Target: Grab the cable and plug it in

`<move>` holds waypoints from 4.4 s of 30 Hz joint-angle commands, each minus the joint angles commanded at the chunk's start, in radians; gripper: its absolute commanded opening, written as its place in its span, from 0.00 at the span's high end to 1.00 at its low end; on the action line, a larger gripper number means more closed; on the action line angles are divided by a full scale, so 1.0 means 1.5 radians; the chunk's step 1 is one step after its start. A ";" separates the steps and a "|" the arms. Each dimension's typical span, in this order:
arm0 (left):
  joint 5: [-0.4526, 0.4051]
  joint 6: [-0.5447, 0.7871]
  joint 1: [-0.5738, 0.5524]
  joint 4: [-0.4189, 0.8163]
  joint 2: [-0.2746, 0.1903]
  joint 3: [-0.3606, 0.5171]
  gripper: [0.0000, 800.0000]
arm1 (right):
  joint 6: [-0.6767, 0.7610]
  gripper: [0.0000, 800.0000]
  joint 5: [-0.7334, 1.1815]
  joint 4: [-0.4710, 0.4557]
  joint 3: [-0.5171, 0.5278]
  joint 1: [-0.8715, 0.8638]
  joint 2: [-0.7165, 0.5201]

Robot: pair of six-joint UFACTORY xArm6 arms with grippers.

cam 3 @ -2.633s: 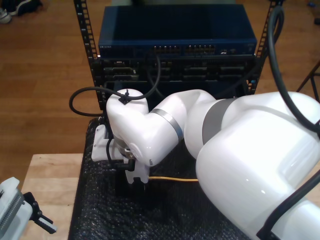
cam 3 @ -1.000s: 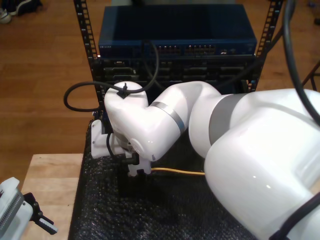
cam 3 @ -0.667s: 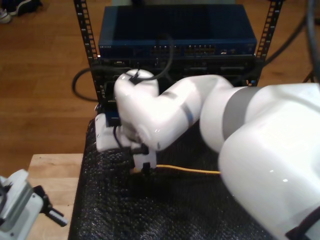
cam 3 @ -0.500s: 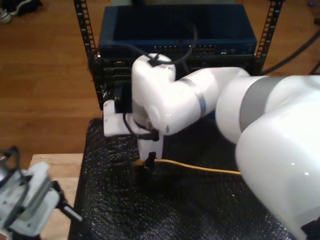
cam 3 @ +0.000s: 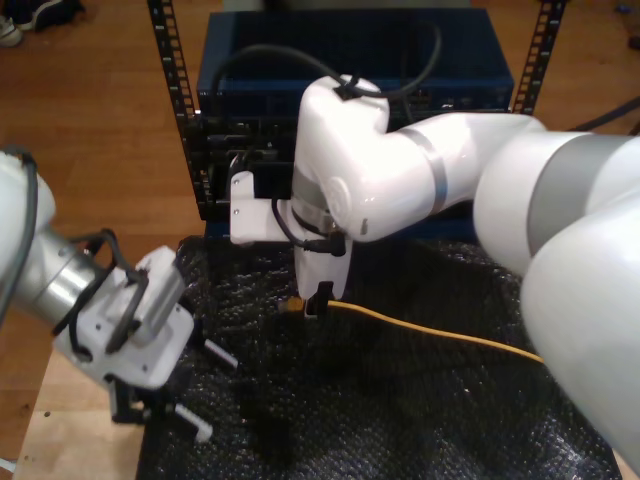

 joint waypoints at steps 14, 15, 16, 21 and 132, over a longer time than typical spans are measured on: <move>-0.049 -0.013 -0.062 -0.030 0.049 -0.082 0.00 | -0.059 0.99 0.064 0.116 0.004 -0.094 -0.065; -0.056 -0.013 -0.072 -0.036 0.049 -0.082 0.00 | -0.061 0.99 0.068 0.119 0.004 -0.100 -0.070; -0.061 -0.012 -0.082 -0.043 0.049 -0.083 0.00 | -0.063 0.99 0.071 0.122 0.004 -0.104 -0.074; -0.073 -0.010 -0.118 -0.091 0.056 -0.086 0.00 | -0.071 0.99 0.085 0.145 0.003 -0.131 -0.098; -0.010 -0.013 -0.123 -0.303 0.122 -0.183 0.68 | -0.101 0.99 0.140 0.238 0.017 -0.174 -0.197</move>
